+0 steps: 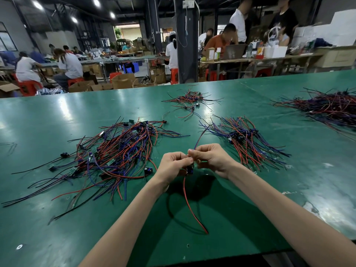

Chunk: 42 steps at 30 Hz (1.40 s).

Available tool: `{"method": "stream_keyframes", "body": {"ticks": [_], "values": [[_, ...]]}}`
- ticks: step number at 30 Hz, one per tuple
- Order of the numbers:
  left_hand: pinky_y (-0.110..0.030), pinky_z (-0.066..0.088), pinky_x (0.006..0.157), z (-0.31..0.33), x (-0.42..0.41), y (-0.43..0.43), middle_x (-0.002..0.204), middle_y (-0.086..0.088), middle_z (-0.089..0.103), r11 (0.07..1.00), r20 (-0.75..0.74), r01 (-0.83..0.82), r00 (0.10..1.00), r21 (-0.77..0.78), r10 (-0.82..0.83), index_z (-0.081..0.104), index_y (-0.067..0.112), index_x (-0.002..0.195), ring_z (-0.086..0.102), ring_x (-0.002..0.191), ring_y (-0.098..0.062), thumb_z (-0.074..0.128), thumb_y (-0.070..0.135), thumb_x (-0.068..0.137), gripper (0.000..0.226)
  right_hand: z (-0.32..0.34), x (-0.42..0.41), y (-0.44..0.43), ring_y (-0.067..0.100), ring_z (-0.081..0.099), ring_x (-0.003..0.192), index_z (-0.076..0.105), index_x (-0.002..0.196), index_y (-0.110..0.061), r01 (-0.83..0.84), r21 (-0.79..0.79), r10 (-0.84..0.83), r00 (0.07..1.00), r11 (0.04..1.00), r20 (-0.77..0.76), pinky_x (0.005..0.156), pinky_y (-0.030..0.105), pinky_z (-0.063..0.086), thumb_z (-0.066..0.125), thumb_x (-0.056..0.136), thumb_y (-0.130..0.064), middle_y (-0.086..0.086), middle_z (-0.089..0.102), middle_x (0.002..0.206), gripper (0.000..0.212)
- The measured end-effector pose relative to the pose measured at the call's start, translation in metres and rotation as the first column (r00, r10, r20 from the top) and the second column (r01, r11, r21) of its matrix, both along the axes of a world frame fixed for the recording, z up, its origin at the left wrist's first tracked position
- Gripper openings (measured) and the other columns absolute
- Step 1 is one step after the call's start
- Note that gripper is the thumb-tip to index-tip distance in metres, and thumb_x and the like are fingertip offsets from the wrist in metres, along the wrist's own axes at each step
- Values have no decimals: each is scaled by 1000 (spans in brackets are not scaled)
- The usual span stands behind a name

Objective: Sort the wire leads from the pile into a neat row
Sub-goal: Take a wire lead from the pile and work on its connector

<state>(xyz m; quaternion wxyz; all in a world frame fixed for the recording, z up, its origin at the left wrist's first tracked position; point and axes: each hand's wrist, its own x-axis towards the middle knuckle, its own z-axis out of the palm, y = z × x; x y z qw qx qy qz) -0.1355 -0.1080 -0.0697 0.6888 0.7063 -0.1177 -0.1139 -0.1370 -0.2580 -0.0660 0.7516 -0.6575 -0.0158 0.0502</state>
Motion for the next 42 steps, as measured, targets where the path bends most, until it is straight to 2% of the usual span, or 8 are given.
{"method": "stream_keyframes", "body": {"ticks": [3,7,15,21,29,33,37,42], "values": [[-20,45,51,0,1,-1,55,-3,59,1000,-1,-22,1000,13,22,57,6,64,53,47,-9,62,2,87,24,-4,2,4,6,43,42,66,64,0,118,-66,-110,987,991,114,43,16,40,75,77,-9,0,58,48,19],[-20,46,50,0,3,0,55,-4,60,999,-1,-37,999,24,37,59,7,61,52,48,-12,65,3,85,25,-5,9,1,5,40,38,65,58,-5,288,-144,-254,942,947,217,42,17,37,77,78,-12,-6,55,42,24],[-21,48,48,2,2,1,61,-10,60,1000,-8,8,1000,27,-8,58,5,63,54,48,-13,65,3,86,24,-8,23,-28,7,43,41,67,58,-7,544,-142,-518,835,827,183,45,19,42,79,77,-21,1,62,54,27],[-21,49,49,1,1,1,60,-8,59,998,-4,42,999,50,-42,59,4,63,54,51,-14,65,4,86,23,-10,27,-39,5,44,41,69,60,-10,583,-89,-574,811,807,115,46,19,43,80,76,-24,-4,64,53,25],[-18,42,50,0,3,3,62,-9,59,996,9,32,999,81,-33,60,8,61,52,54,-16,67,9,85,24,-7,24,-37,5,44,39,70,65,-7,498,83,-500,866,863,12,44,20,44,72,84,-21,-1,63,55,23],[-17,41,49,1,5,6,61,-4,61,998,25,-54,998,36,53,61,14,60,53,52,-9,68,15,85,26,-1,18,-35,7,53,44,67,79,-2,353,217,-325,933,910,-155,44,20,48,66,87,-15,5,64,67,15],[-19,43,51,2,10,9,57,4,61,974,-13,-213,977,-70,213,61,15,68,55,50,-3,66,19,88,21,-2,7,-20,9,56,57,65,94,2,93,115,-71,981,989,-179,52,18,51,66,85,-12,10,68,80,16],[-22,44,55,-1,13,11,54,8,60,951,-31,-295,955,-93,293,58,15,71,52,54,-6,63,21,91,21,-1,-4,4,6,59,52,68,87,-3,-177,37,181,966,984,-183,48,16,49,67,83,-13,5,71,72,11]]}}
